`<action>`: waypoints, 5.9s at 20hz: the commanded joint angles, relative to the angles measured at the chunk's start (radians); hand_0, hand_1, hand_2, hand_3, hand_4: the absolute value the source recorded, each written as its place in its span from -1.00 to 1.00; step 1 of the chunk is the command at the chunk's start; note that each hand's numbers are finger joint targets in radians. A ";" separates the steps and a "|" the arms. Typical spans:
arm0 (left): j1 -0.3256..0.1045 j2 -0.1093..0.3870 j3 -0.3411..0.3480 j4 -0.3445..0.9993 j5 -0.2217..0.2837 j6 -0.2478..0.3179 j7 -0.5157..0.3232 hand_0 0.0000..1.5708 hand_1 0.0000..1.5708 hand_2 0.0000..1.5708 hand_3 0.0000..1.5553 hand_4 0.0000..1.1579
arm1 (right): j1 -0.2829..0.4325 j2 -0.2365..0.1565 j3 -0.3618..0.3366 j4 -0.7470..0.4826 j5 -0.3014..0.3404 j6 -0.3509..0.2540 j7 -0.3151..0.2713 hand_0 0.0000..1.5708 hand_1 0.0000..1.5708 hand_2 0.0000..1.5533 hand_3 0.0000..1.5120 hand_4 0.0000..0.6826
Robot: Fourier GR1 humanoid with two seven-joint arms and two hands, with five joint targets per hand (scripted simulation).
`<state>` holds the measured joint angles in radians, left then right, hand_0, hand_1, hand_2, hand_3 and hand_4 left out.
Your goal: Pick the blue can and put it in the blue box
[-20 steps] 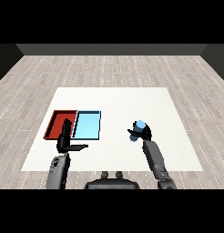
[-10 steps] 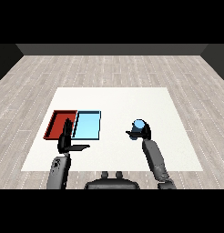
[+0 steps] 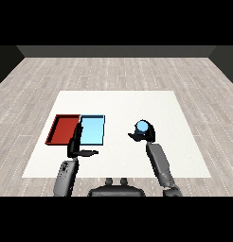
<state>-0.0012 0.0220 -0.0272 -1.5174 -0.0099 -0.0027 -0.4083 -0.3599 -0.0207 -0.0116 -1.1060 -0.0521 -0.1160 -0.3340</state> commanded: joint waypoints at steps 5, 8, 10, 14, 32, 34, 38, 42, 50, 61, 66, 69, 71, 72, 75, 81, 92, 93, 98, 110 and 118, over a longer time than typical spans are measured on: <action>-0.028 -0.022 -0.053 -0.014 -0.008 0.023 0.054 -1.00 -1.00 -1.00 -1.00 -1.00 | 0.000 0.020 0.056 -0.124 0.014 -0.012 0.055 0.84 0.84 0.89 0.79 0.58; 0.008 -0.022 -0.081 -0.042 -0.002 0.025 0.039 -1.00 -1.00 -1.00 -1.00 -1.00 | -0.042 0.020 0.111 -0.056 -0.027 -0.075 0.018 0.84 0.84 0.89 0.79 0.58; 0.009 -0.011 -0.072 -0.035 0.020 -0.006 0.057 -1.00 -1.00 -1.00 -1.00 -1.00 | -0.017 0.019 0.054 -0.113 0.015 -0.019 0.050 0.84 0.84 0.89 0.79 0.58; -0.035 -0.022 -0.160 0.009 0.019 0.089 0.043 -1.00 -1.00 -1.00 -1.00 -1.00 | -0.083 0.021 0.140 -0.065 -0.031 -0.077 0.030 0.84 0.84 0.88 0.78 0.65; -0.284 -0.022 -0.300 0.229 0.154 0.201 0.040 -1.00 -1.00 -1.00 -1.00 -1.00 | -0.061 0.021 0.263 -0.174 -0.073 -0.152 0.065 0.86 0.86 0.89 0.82 0.61; -0.288 -0.022 -0.330 0.196 0.168 0.232 0.086 -1.00 -1.00 -1.00 -1.00 -1.00 | -0.082 0.021 0.240 -0.188 -0.066 -0.139 0.102 0.85 0.85 0.89 0.82 0.61; -0.296 -0.022 -0.410 0.163 0.173 0.311 0.139 -1.00 -1.00 -1.00 -1.00 -1.00 | -0.081 0.021 0.248 -0.151 -0.081 -0.111 0.060 0.83 0.83 0.88 0.80 0.62; -0.335 -0.022 -0.347 0.261 0.191 0.235 0.120 -1.00 -1.00 -1.00 -1.00 -1.00 | -0.140 0.021 0.341 -0.082 -0.134 -0.194 0.050 0.81 0.81 0.88 0.82 0.64; -0.376 -0.020 -0.386 0.358 0.262 0.256 0.053 -1.00 -1.00 -1.00 -1.00 -1.00 | -0.089 0.021 0.358 -0.146 -0.141 -0.164 0.043 0.83 0.83 0.88 0.82 0.65; -0.475 -0.022 -0.499 0.477 0.402 0.367 0.027 -1.00 -1.00 -1.00 -1.00 -1.00 | -0.102 -0.009 0.305 -0.176 -0.151 -0.080 0.073 0.81 0.81 0.87 0.80 0.64; -0.470 -0.005 -0.467 0.412 0.353 0.370 0.097 -1.00 -1.00 -1.00 -1.00 -1.00 | -0.125 0.021 0.379 -0.151 -0.151 -0.160 0.077 0.82 0.82 0.88 0.83 0.62; -0.454 -0.022 -0.558 0.536 0.425 0.384 -0.048 -1.00 -1.00 -1.00 -1.00 -1.00 | -0.134 0.021 0.435 -0.143 -0.188 -0.212 0.042 0.82 0.82 0.88 0.82 0.62; -0.554 -0.022 -0.495 0.556 0.433 0.366 0.011 -1.00 -1.00 -1.00 -1.00 -1.00 | -0.128 0.021 0.333 -0.110 -0.150 -0.127 0.019 0.82 0.82 0.88 0.82 0.60; -0.515 -0.022 -0.549 0.503 0.433 0.416 0.018 -1.00 -1.00 -1.00 -1.00 -1.00 | -0.117 0.021 0.418 -0.130 -0.184 -0.180 0.022 0.81 0.81 0.88 0.81 0.58; -0.563 -0.022 -0.543 0.513 0.440 0.427 0.023 -1.00 -1.00 -1.00 -1.00 -1.00 | -0.187 0.021 0.445 -0.057 -0.232 -0.213 0.007 0.83 0.83 0.89 0.83 0.56; -0.552 -0.021 -0.656 0.470 0.484 0.520 0.029 -1.00 -1.00 -1.00 -1.00 -1.00 | -0.203 0.020 0.492 -0.093 -0.219 -0.263 0.039 0.83 0.83 0.86 0.79 0.53; -0.536 -0.020 -0.593 0.548 0.520 0.564 -0.001 0.84 0.84 0.86 0.73 0.89 | -0.143 0.019 0.525 -0.208 -0.208 -0.270 0.064 0.84 0.84 0.88 0.81 0.50; -0.549 -0.020 -0.561 0.520 0.478 0.586 0.038 1.00 1.00 1.00 0.95 1.00 | -0.068 0.006 0.521 -0.227 -0.193 -0.238 0.032 0.83 0.83 0.88 0.82 0.51; -0.654 -0.021 -0.685 0.639 0.590 0.646 0.019 1.00 1.00 0.98 0.88 0.95 | -0.172 0.019 0.528 -0.133 -0.242 -0.271 0.042 0.80 0.80 0.87 0.81 0.54; -0.600 -0.021 -0.581 0.568 0.444 0.653 0.055 1.00 1.00 0.99 0.89 0.97 | -0.153 0.020 0.483 -0.163 -0.128 -0.261 0.111 -1.00 -1.00 -1.00 -1.00 -1.00; -0.569 -0.021 -0.608 0.557 0.435 0.654 0.059 1.00 1.00 1.00 0.90 0.97 | -0.185 0.020 0.414 -0.069 -0.126 -0.185 0.039 -1.00 -1.00 -1.00 -1.00 -1.00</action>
<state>-0.5952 0.0086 -0.6084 -0.9402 0.4325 0.6349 -0.3515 -0.5218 -0.0052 0.4374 -1.2583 -0.1726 -0.3412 -0.2275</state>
